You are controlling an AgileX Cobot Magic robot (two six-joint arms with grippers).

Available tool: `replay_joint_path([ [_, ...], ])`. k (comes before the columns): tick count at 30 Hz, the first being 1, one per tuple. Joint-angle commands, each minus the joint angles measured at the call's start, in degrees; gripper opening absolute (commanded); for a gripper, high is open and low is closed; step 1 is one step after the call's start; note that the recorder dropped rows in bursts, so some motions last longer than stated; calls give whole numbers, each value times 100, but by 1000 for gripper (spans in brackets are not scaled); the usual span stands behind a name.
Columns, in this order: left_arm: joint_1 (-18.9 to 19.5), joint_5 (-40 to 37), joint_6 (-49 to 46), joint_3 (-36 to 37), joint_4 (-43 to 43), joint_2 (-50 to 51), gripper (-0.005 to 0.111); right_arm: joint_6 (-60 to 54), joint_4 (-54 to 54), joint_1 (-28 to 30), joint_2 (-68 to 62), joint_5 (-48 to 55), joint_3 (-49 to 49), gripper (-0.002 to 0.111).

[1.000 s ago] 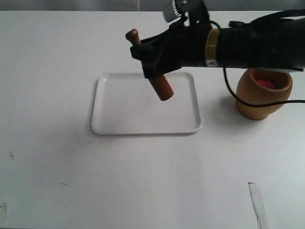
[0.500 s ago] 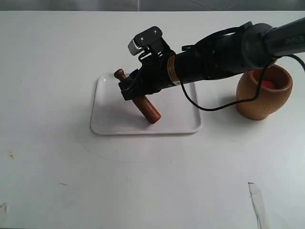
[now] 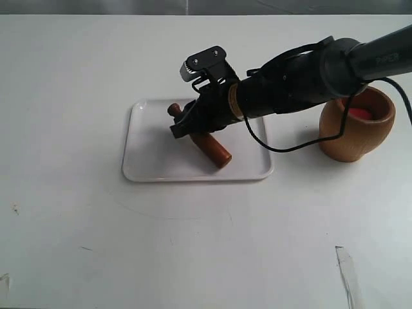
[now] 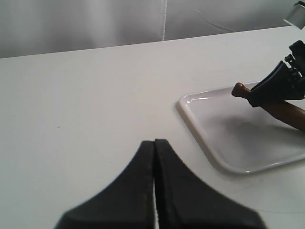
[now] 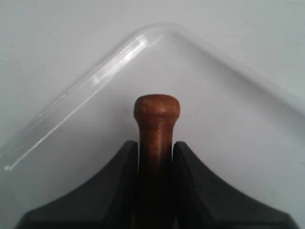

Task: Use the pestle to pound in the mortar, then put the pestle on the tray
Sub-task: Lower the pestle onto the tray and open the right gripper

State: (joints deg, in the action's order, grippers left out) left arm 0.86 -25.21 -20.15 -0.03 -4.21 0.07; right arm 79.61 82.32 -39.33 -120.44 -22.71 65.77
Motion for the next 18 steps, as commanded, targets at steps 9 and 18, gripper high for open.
replay_joint_path([
  [9, -44, 17, 47, 3, 42, -7, 0, 1024, 993, -14, 8, 222, 29, 26],
  [18, -44, 17, 47, 3, 42, -7, 0, 1056, 993, -14, 28, 222, 29, 44],
])
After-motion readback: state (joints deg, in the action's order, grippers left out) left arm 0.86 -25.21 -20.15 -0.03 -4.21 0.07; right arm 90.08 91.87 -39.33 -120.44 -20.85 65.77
